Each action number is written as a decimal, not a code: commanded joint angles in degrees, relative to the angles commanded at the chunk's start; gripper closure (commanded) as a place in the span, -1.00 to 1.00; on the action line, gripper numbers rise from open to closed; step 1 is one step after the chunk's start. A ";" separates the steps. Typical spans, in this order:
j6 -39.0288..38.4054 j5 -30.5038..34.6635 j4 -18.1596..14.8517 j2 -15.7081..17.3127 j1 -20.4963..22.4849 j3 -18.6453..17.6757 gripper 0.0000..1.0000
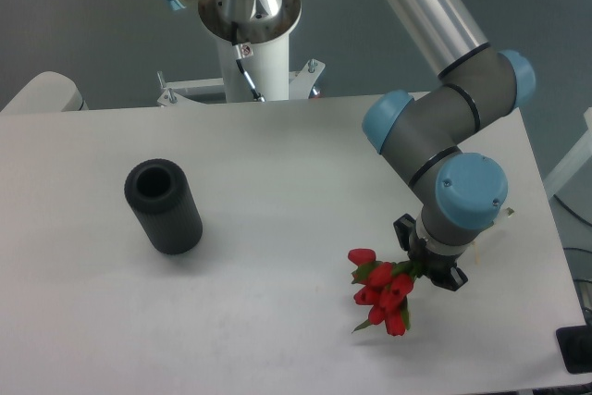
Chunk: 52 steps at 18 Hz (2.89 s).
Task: Place the flowers on the table
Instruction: 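Hold the red tulips in the gripper and move them toward the black vase, then lower the held tulips toward the table beside the black vase, then open the gripper to release the tulips and lift it away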
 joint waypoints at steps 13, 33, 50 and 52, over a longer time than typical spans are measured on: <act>-3.60 -0.52 0.17 5.62 -1.67 -9.74 0.89; -27.25 -5.98 7.91 11.07 -11.43 -22.24 -1.00; -10.47 -4.93 7.73 6.42 -4.31 -11.70 -1.00; -8.63 -4.48 7.73 5.80 -3.52 -10.47 -1.00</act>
